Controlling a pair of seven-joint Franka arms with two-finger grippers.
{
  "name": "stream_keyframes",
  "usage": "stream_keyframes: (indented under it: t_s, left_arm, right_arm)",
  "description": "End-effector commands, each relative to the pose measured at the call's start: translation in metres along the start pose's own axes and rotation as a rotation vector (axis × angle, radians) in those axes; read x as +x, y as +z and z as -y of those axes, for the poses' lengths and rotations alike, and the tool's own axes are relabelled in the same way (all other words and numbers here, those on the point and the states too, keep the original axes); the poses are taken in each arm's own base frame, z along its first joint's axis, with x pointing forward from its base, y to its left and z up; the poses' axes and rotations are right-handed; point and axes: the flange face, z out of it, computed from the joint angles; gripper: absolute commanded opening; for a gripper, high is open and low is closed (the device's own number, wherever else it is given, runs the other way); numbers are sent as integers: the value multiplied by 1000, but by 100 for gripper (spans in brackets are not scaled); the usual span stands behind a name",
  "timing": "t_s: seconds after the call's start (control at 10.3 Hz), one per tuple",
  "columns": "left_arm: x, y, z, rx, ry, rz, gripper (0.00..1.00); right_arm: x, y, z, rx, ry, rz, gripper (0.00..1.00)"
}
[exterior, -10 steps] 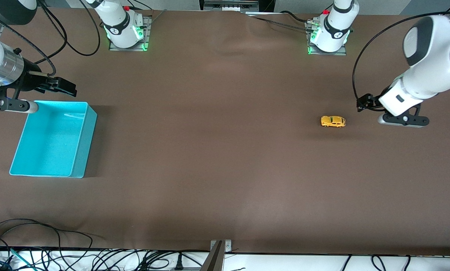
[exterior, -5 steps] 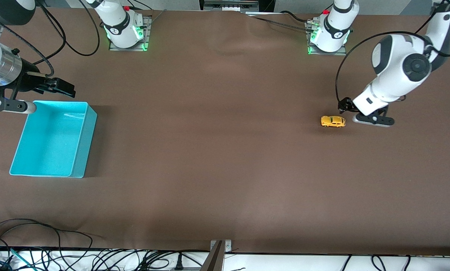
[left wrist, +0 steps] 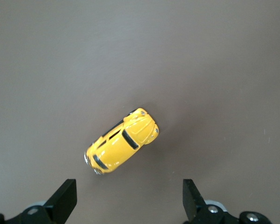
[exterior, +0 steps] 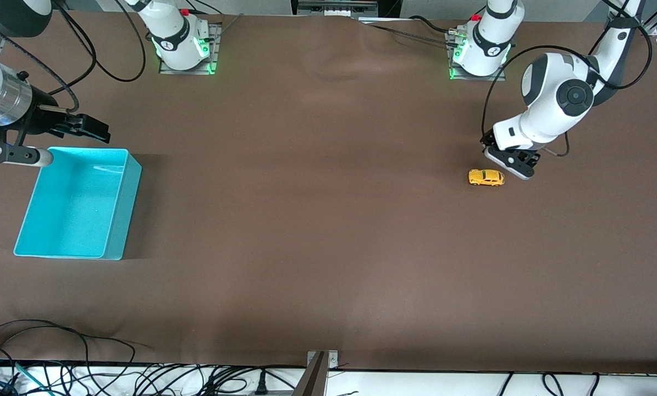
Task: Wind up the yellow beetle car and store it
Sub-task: 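Reach the left gripper down over the yellow beetle car, then close the left gripper on the yellow car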
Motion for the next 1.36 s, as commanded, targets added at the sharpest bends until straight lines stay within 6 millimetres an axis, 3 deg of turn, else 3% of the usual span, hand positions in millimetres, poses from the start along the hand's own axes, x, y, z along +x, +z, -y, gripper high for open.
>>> stream_keyframes:
  t_s: [0.0, 0.19, 0.49, 0.97, 1.07, 1.26]
  left_arm:
    - [-3, 2, -3, 11, 299, -17, 100]
    - [0, 25, 4, 23, 544, -26, 100]
    - [3, 59, 11, 35, 688, -32, 100]
    - [2, 87, 14, 29, 716, -28, 100]
    - [1, 88, 16, 29, 710, -28, 95]
    - [2, 91, 18, 24, 709, -25, 52]
  right_arm:
    - [3, -1, 2, 1, -8, -2, 100]
    - [6, 3, 2, -1, -8, 3, 100]
    - [8, 3, 2, 3, -13, -5, 100]
    - [14, 9, 2, 14, -11, -11, 100]
    - [14, 9, 2, 13, -11, -8, 100]
    - [14, 9, 2, 13, -13, -8, 100]
